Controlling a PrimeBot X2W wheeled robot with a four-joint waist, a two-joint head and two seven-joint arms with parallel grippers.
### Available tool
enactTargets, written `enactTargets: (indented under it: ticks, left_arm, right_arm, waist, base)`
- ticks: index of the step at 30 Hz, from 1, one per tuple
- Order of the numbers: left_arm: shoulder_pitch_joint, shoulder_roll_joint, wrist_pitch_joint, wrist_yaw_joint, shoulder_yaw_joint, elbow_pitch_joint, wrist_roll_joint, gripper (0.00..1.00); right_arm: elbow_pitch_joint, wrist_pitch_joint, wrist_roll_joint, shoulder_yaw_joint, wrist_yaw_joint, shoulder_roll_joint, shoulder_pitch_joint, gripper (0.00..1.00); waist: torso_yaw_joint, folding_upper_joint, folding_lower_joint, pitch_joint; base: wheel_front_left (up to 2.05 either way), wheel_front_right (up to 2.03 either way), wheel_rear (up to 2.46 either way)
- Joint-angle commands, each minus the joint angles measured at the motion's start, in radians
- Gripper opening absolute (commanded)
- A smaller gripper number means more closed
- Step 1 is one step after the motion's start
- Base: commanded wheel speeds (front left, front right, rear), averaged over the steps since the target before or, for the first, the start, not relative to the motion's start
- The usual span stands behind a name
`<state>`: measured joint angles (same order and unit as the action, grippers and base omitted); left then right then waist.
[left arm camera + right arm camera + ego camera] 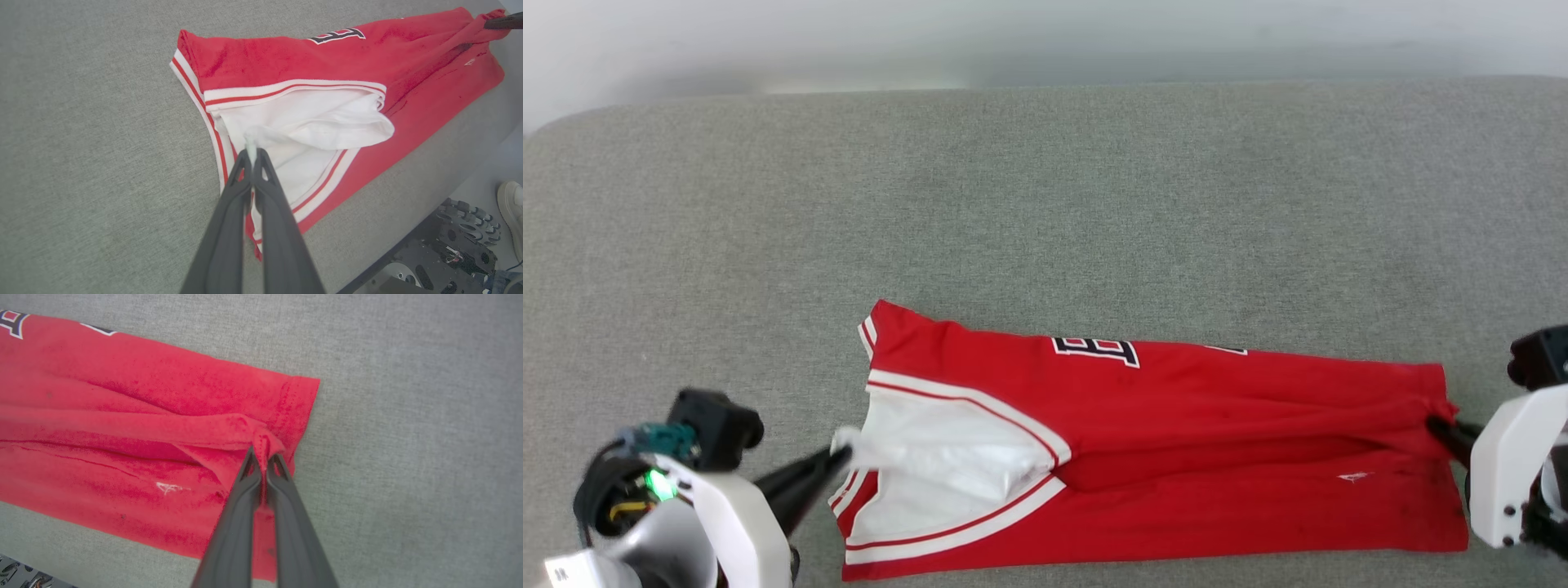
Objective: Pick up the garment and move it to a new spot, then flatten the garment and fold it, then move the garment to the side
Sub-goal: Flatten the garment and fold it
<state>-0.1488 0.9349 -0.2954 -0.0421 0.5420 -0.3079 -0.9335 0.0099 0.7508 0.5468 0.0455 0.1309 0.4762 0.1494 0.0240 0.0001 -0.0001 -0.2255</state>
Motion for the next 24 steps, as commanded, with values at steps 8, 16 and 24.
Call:
enactTargets:
  ticks: [8,16,24]
  left_arm:
    - [0.042,-0.063,0.012,0.034,0.082,0.112,0.017,0.0]
    - [0.011,-0.114,0.009,0.074,0.127,0.21,0.039,0.0]
    - [0.004,-0.145,0.058,0.068,0.135,0.266,0.069,1.0]
  right_arm:
    - [-0.03,-0.017,-0.012,0.059,0.0,0.049,-0.089,0.0]
    - [0.029,-0.092,-0.047,0.166,0.0,0.098,-0.069,0.0]
    - [0.076,-0.162,-0.007,0.215,-0.001,0.104,-0.039,1.0]
  waist:
    - [0.002,-0.0001,0.0001,-0.01]
    - [0.002,-0.0001,0.0001,-0.018]
    - [0.0,-0.0001,0.0001,0.025]
  base:
    - [0.0,0.0,0.0]
    - [0.0,0.0,0.0]
    - [0.0,0.0,0.0]
